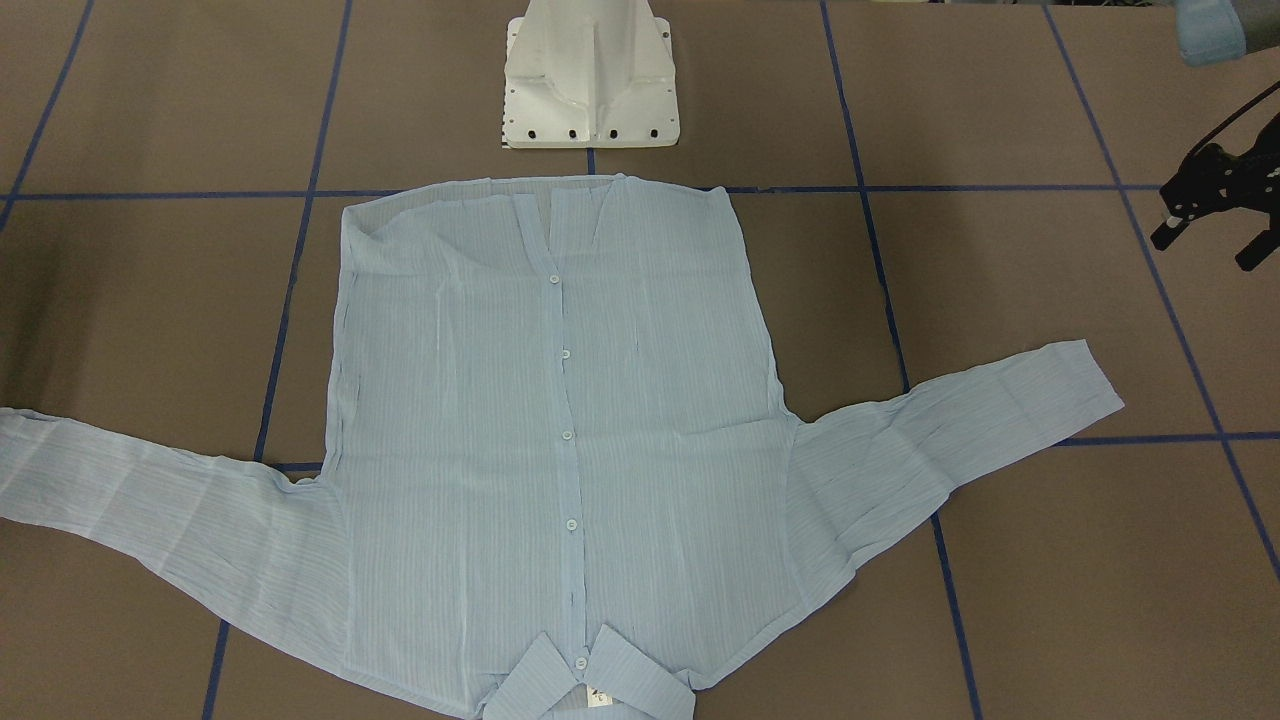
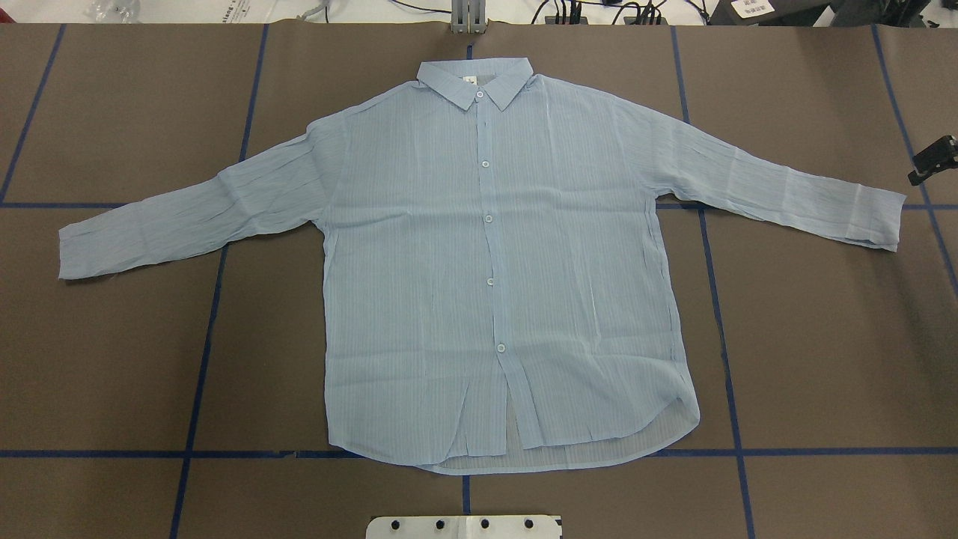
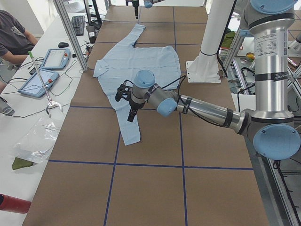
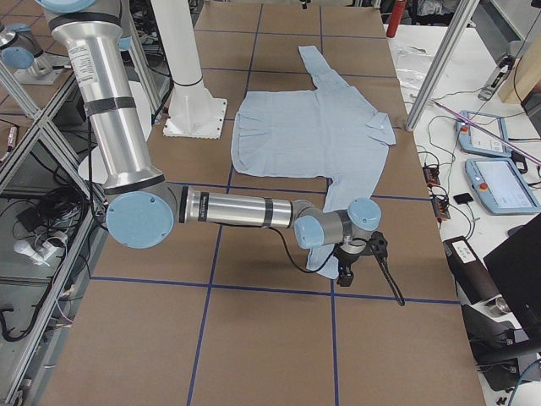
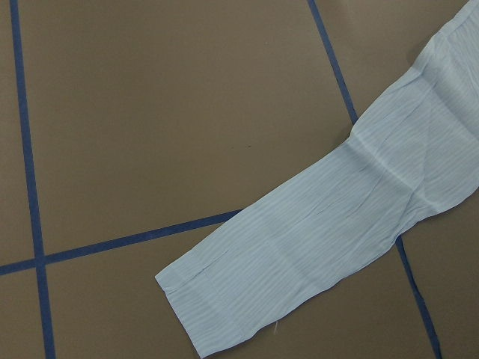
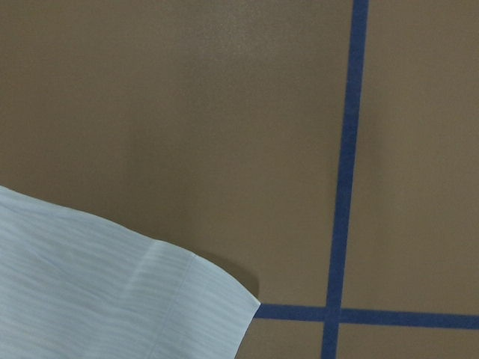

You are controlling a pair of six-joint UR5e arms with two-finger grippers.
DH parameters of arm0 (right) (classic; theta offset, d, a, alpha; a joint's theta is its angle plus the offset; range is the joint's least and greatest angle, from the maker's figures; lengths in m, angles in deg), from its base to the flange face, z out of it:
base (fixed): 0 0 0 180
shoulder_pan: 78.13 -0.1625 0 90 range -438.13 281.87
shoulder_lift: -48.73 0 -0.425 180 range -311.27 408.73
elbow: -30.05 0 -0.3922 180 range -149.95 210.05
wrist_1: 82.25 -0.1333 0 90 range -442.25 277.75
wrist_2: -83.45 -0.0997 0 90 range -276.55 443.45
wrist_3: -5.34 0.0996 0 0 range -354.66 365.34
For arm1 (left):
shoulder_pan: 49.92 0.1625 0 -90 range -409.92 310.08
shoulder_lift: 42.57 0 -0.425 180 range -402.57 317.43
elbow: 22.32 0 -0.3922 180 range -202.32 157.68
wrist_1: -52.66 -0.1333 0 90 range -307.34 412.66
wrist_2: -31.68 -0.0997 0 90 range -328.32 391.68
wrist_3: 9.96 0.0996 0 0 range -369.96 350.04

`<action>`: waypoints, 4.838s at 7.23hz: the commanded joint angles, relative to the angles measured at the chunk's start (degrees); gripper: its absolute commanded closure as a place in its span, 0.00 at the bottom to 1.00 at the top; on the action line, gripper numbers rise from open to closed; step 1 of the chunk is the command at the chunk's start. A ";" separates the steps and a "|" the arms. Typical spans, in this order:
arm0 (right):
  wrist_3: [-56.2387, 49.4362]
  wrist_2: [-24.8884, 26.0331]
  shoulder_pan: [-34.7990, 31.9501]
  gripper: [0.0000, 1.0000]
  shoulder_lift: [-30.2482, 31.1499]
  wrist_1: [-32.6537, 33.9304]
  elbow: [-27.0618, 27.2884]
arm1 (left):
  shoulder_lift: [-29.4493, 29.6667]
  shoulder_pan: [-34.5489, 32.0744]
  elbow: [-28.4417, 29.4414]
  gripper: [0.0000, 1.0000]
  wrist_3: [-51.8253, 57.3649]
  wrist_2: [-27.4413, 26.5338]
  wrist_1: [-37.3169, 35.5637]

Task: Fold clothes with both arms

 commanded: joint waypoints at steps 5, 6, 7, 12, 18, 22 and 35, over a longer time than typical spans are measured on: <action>-1.98 8.43 6.89 0.10 -1.00 -5.29 -3.71 | 0.34 0.01 -0.55 0.00 -2.55 0.16 0.07; -1.99 8.62 6.90 0.25 -0.83 -5.29 -3.72 | 0.25 0.01 -0.55 0.00 -2.55 0.59 0.07; -1.99 8.62 6.90 0.36 -0.74 -5.29 -3.72 | 0.33 0.01 -0.47 0.00 -2.64 0.60 0.07; -1.99 8.45 6.90 1.00 -0.74 -5.20 -3.98 | 0.42 0.01 -0.55 0.00 -2.64 0.60 0.07; 12.07 -4.70 8.97 1.00 -3.20 18.26 25.59 | 0.07 0.01 -1.61 0.00 -2.64 0.60 0.07; 48.84 -3.95 22.97 1.00 -22.83 13.64 19.97 | 0.07 -0.08 -1.70 0.00 -2.55 0.51 0.33; 79.73 22.51 42.14 0.00 -50.31 -10.13 -8.55 | 6.64 3.76 8.82 0.00 -2.46 -0.37 0.86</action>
